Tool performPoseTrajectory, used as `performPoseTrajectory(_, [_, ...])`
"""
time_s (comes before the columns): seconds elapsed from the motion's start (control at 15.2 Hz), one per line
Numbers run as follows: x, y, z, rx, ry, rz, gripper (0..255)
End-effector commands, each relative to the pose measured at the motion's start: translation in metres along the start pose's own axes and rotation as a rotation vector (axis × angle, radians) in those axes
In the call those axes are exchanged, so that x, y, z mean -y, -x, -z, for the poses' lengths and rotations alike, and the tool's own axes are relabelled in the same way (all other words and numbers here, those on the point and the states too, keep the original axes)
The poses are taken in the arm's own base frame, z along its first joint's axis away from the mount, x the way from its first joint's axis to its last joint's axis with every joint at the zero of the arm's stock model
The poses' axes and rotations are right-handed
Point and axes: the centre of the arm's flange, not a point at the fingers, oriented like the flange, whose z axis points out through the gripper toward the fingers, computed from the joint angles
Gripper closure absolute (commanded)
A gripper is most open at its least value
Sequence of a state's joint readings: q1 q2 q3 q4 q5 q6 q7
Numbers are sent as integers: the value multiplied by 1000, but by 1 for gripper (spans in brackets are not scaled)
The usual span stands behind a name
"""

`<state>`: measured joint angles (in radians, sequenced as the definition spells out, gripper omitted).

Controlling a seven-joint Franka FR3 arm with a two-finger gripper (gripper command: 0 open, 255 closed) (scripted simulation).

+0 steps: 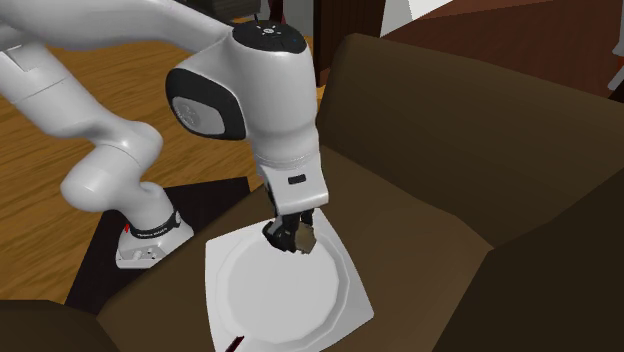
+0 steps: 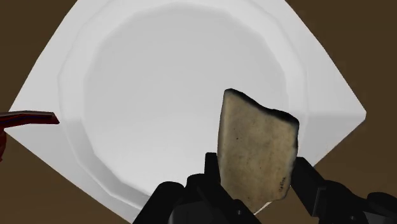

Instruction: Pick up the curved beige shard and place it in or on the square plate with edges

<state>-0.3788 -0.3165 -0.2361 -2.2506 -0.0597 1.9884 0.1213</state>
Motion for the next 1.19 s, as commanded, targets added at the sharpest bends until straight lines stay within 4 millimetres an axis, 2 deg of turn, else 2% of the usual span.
performPoseTrajectory(0.0, [-27,-2,1,0,0,2,255])
performPoseTrajectory(0.13, [-48,-6,1,0,0,2,255])
performPoseTrajectory(0.99, [-50,-3,-69,0,0,2,255])
performPoseTrajectory(1.12, [-50,-3,-69,0,0,2,255])
